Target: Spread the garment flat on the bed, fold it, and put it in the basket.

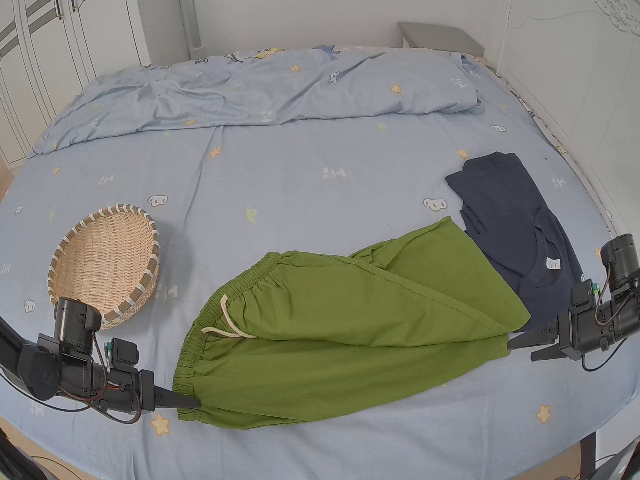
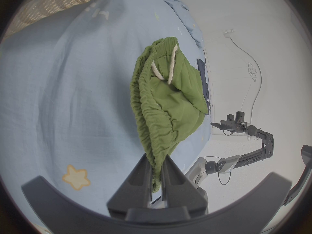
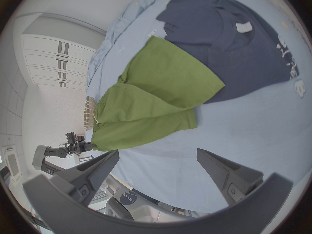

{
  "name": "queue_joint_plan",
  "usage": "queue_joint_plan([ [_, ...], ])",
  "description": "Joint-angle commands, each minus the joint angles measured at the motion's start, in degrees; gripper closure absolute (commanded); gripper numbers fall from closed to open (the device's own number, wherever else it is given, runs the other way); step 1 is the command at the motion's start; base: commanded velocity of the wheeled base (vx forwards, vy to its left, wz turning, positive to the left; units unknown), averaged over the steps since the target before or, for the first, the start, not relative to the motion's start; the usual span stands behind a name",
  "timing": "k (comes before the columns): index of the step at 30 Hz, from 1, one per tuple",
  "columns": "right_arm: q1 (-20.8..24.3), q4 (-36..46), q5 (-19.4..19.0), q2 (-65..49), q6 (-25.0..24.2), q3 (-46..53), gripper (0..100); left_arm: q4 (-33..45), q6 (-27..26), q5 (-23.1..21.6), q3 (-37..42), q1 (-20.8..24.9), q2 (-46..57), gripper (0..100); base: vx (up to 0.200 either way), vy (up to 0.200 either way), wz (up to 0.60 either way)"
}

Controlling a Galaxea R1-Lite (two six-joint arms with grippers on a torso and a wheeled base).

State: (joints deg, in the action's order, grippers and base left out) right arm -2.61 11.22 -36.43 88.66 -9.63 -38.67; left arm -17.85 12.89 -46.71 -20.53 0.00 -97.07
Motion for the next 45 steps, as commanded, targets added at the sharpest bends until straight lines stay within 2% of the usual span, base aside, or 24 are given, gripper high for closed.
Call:
queue_joint_plan([
  [1,-4.16,-1.64,-4.09,10.3,2.78,0.7,0,0.01,-0.58,-0.04,-0.39,-1.32,0.22,100,0.0,0.0,0.0],
  [9,-4.16,-13.59,-5.67,17.77,2.78,2.98,0,-0.35,-0.76,-0.04,-0.56,-1.67,-0.84,100,0.0,0.0,0.0],
  [11,-4.07,-17.37,-7.96,19.27,2.78,3.69,0,-0.35,-0.76,-0.04,-0.56,-1.58,-0.75,100,0.0,0.0,0.0],
  [16,-4.33,-18.51,-11.65,19.36,2.6,3.6,0,-0.35,-0.84,-0.13,-0.65,-1.58,-1.1,100,0.0,0.0,0.0],
  [27,-3.9,-23.17,-11.91,22.26,2.51,3.78,0,-0.61,-2.34,-0.13,-0.56,-1.58,-2.24,100,0.0,0.0,0.0],
  [32,-4.07,-27.12,-14.55,24.01,2.25,4.83,0,-0.7,-3.31,-0.22,-0.65,-1.49,-3.21,100,0.0,0.0,0.0],
  [42,-4.33,-30.99,-15.34,26.3,1.98,5.71,0,-0.7,-3.31,-0.22,-0.74,-1.58,-3.21,100,0.0,0.0,0.0],
  [45,-4.77,-30.99,-18.86,26.3,1.46,5.45,0,-0.7,-3.31,-0.13,-0.83,-1.67,-3.21,100,0.0,0.0,0.0],
])
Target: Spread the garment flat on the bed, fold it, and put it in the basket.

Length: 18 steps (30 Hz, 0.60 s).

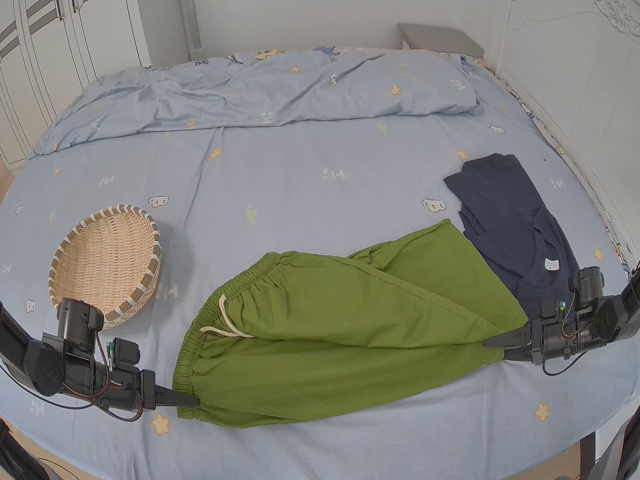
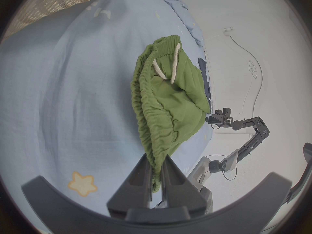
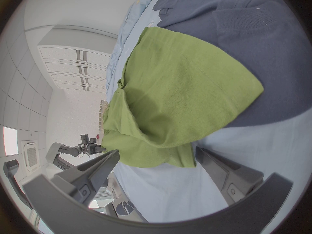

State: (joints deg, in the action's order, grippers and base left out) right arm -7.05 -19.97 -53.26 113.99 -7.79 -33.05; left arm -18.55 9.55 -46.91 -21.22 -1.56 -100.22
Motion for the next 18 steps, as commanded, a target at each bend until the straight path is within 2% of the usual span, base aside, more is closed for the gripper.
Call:
queue_joint_plan([
  [1,-0.42,0.19,-2.11,0.97,-0.38,-0.17,0,0.01,0.03,0.06,-0.22,-0.11,-0.06,100,0.0,0.0,0.0],
  [2,-1.22,0.19,-2.9,0.97,-0.56,-0.35,100,0.01,0.03,-0.02,-0.4,-0.2,-0.06,100,0.0,0.0,0.0],
  [16,-2.18,0.19,-3.25,1.85,-0.56,-0.61,100,0.01,0.03,0.06,-0.75,-0.99,-0.5,100,0.0,0.0,0.0],
  [18,-2.8,0.63,-3.17,1.05,-0.47,0.18,100,0.36,0.3,0.06,-1.19,-2.22,-0.5,100,0.0,0.0,0.0],
])
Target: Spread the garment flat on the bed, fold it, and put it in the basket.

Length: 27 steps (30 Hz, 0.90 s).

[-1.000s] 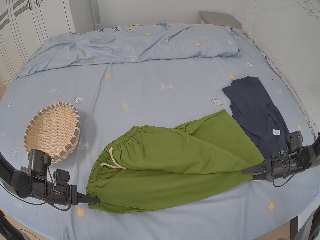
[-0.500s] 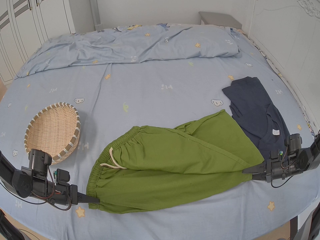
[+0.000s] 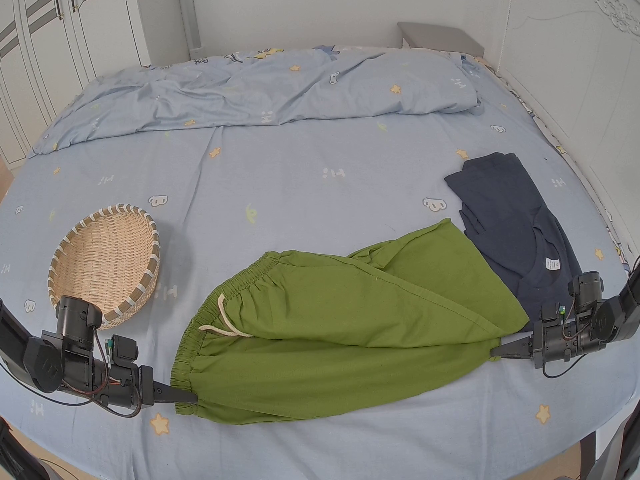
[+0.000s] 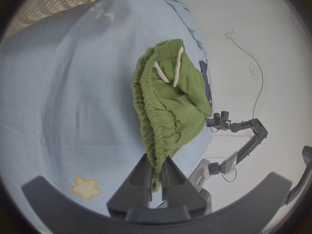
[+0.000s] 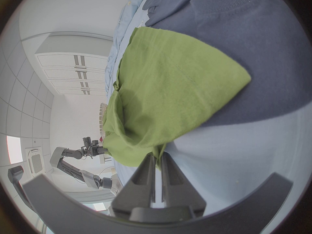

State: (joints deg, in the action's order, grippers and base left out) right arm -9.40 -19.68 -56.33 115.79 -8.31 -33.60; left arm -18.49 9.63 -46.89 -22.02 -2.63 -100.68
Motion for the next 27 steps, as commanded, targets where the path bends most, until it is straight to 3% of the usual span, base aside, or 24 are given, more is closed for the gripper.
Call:
queue_joint_plan([
  [1,-0.27,0.6,0.08,-1.62,-0.04,0.99,100,0.56,0.21,-0.05,-0.4,-1.59,0.14,100,0.0,0.0,0.0],
  [5,1.05,3.5,0.61,-8.74,-0.04,3.19,100,2.58,0.56,0.04,-0.75,-2.38,1.01,100,0.0,0.0,0.0],
  [8,3.33,14.67,1.49,-18.05,0.23,2.92,100,12.6,0.48,0.13,-3.56,-4.31,5.85,100,0.0,0.0,0.0],
  [10,3.42,15.19,1.49,-18.32,0.23,2.92,100,13.13,0.48,0.13,-3.74,-4.31,6.02,100,0.0,0.0,0.0],
  [11,3.95,22.14,1.84,-22.53,0.58,1.87,100,20.16,0.04,0.22,-5.67,-5.01,7.08,100,0.0,0.0,0.0],
  [14,4.39,27.41,4.21,-25.08,1.55,1.61,100,24.29,-1.46,0.39,-5.93,-6.95,7.34,100,0.0,0.0,0.0],
  [15,4.39,29.52,7.03,-26.05,1.99,2.57,100,25.79,-5.15,0.13,-5.05,-8.79,7.08,100,0.0,0.0,0.0],
  [20,4.39,28.82,10.45,-27.1,2.78,8.64,100,30.97,-13.67,0.04,-3.56,-12.75,6.99,100,0.0,0.0,0.0],
  [24,4.92,27.23,11.77,-27.28,2.86,11.71,100,34.14,-16.4,0.04,-3.56,-13.28,6.81,100,0.0,0.0,0.0],
  [27,7.9,15.72,15.55,-26.23,2.86,20.24,100,36.16,-19.21,0.04,-2.33,-13.19,6.73,100,0.0,0.0,0.0],
])
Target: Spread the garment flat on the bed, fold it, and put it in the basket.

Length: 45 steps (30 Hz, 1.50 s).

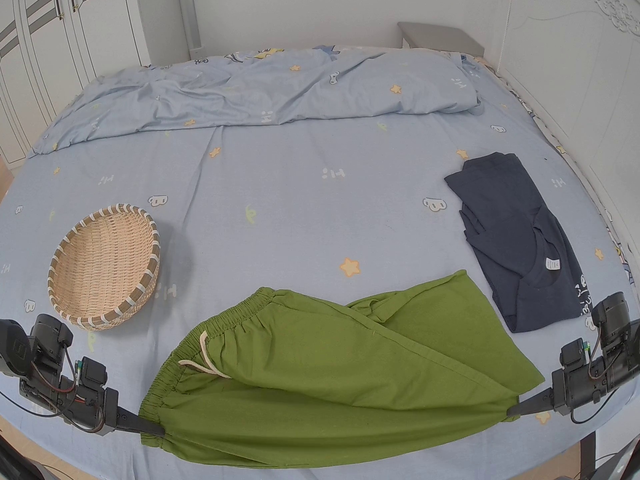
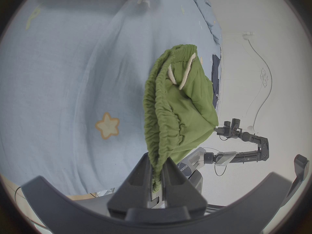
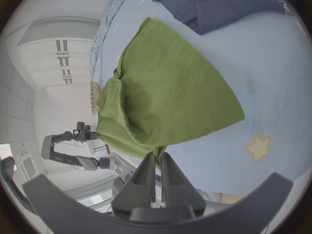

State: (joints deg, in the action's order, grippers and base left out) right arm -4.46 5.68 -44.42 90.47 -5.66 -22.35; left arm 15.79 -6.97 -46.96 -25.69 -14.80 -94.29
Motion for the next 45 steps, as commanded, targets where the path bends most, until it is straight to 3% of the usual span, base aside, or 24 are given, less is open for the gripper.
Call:
queue_joint_plan([
  [1,3.41,-12.62,3.99,-0.11,0.12,10.57,100,1.7,-2.69,0.2,1.78,-0.93,0.34,100,0.0,0.0,0.0],
  [8,4.99,-23.87,4.26,7.18,0.03,15.58,100,0.47,-2.87,0.64,4.24,-0.49,0.25,100,0.0,0.0,0.0],
  [16,4.99,-24.75,4.34,8.67,0.12,16.72,100,-5.68,-2.69,0.99,7.05,-0.32,-2.56,100,0.0,0.0,0.0],
  [24,4.99,-24.75,4.34,9.73,0.3,16.63,100,-6.56,-2.87,0.99,7.67,-0.23,-3.09,100,0.0,0.0,0.0],
  [25,5.08,-24.75,4.34,9.73,0.3,16.63,100,-6.56,-2.87,0.99,7.67,-0.23,-3.09,0,0.0,0.0,0.0],
  [26,4.99,-24.75,4.26,9.73,0.3,16.63,0,-6.56,-2.87,0.99,7.67,-0.23,-3.18,0,0.0,0.0,0.0],
  [34,4.55,-24.84,4.17,8.59,0.47,17.78,0,-5.94,-2.78,0.82,7.14,-0.85,-2.47,0,0.0,0.0,0.0],
  [38,4.55,-24.75,3.9,3.23,1.09,19.27,0,-4.1,-1.73,0.64,6.17,-1.99,3.68,0,0.0,0.0,0.0],
  [45,4.2,-17.46,4.43,-17.78,0.73,19.01,0,12.78,4.34,0.64,-7.1,-2.16,20.03,0,0.0,0.0,0.0],
])
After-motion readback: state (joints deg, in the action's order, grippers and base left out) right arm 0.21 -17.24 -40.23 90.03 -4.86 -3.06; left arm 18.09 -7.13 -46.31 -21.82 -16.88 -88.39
